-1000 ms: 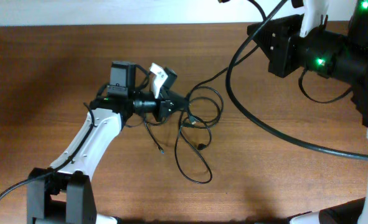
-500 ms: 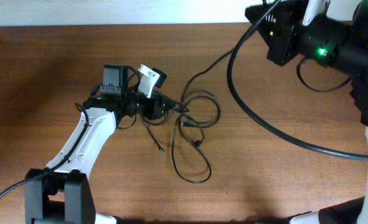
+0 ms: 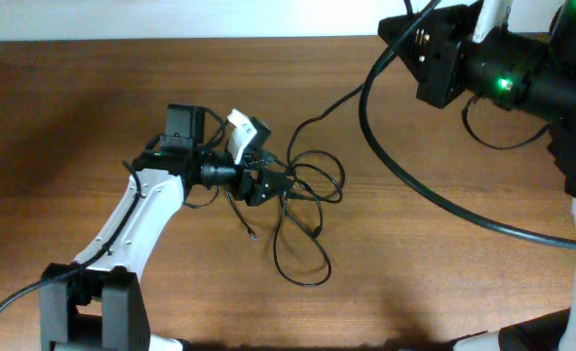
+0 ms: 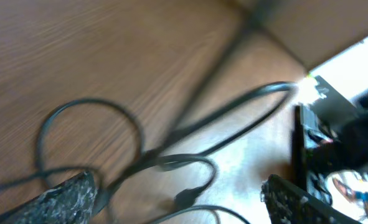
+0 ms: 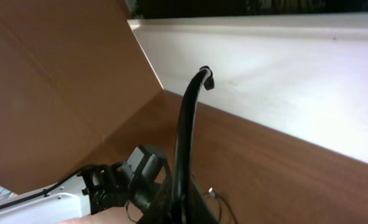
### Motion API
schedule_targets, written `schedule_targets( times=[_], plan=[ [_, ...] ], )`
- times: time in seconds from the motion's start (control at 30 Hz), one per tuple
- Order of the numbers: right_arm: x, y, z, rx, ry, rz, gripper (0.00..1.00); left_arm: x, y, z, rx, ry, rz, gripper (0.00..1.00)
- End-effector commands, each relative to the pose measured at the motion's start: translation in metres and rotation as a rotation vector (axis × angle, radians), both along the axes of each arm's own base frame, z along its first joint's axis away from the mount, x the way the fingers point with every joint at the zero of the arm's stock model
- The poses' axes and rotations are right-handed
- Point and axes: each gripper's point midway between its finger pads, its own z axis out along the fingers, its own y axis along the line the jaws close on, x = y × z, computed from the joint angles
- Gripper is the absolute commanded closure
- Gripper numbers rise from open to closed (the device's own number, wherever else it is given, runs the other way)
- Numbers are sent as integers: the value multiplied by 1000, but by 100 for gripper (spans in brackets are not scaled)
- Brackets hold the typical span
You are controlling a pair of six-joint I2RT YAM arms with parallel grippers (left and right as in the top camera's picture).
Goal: Untangle cables
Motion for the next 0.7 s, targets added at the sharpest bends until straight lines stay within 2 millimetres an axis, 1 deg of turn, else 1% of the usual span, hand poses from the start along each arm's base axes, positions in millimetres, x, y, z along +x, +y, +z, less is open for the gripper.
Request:
schedule_targets(
  times=[0.0,0.07,0.13,0.17,0.27,0.3,0.4,0.47,0.6,0.67],
  plan=[
    [-7,0,2,8,9,10,96,-23,-30,18,-82,-128,-181,10],
    [-8,0,0,6,18,11,96,-29,-38,28,-89,-172,-209,10],
    [-14,5,0,15,27,56,96,-30,-43,47,-90,-275,-220,9],
    [-18,7,0,11,23,87,96,-25,-41,54,-64,-328,-199,8],
    [-23,8,-9,0,61,101,96,-10,-29,58,61,-415,-103,7],
    [-25,8,-11,-5,73,102,96,-8,-25,63,85,-441,-81,6],
    [-31,10,-16,-13,86,137,96,-5,-24,82,80,-527,-63,5],
    [-35,12,-15,-4,94,161,96,-2,-25,87,74,-559,-59,1],
    [-49,21,-11,33,102,253,96,1,-27,93,61,-593,-59,0],
    [-54,24,-8,38,88,293,96,-1,-30,93,53,-592,-70,5]
  ],
)
